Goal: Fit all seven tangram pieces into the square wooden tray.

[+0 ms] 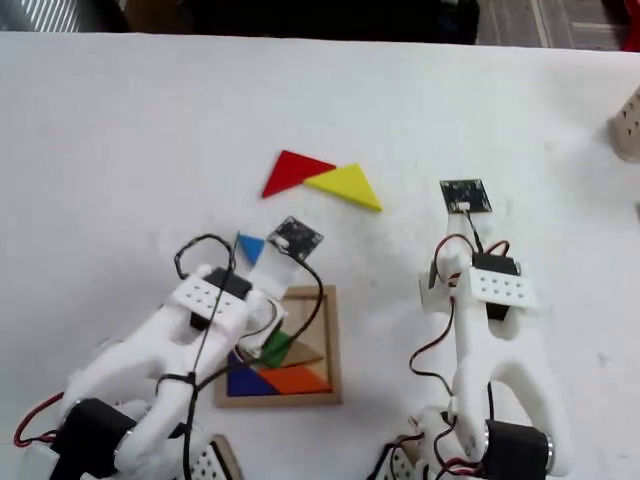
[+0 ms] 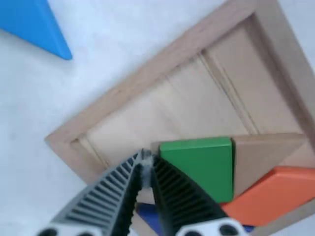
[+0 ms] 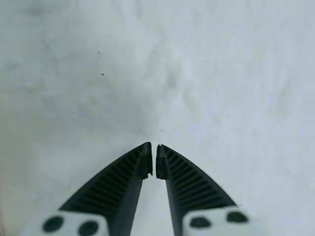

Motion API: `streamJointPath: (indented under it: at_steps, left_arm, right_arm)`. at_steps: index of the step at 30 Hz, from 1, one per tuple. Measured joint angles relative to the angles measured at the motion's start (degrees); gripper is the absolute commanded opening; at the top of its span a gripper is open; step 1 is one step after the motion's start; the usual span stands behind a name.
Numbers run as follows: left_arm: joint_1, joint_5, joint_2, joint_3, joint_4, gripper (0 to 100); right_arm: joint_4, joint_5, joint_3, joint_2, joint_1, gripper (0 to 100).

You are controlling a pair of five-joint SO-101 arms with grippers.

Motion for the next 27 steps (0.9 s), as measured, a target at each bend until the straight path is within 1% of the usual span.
streamJointPath:
  at_steps: [4,9,13,17,21,27]
  left_arm:
    - [-0.1,-0.1,0.0,-0.1,0.0,2]
    - [-6.8,-0.1,0.1,-1.8,0.0,2]
    - [-12.1,-0.1,0.1,-4.1,0.0,2]
    - [-16.4,-0.1,0.1,-6.0,0.0,2]
    - [-21.5,0.1,0.2,-8.0,0.0,2]
    - [-29.9,8.0,0.4,-9.8,-1.0,2]
  right_arm:
    - [0.0,0.0,0.0,0.0,0.0,1.9]
    - [0.0,0.4,0.7,0.0,-1.1,1.7]
    - [2.4,5.6,2.6,-0.6,-7.3,1.7]
    - [4.4,5.9,4.8,-5.0,-11.4,1.7]
    - [4.7,5.9,9.2,-12.5,-16.5,1.7]
    - [4.8,5.8,16.1,-26.7,-27.5,1.7]
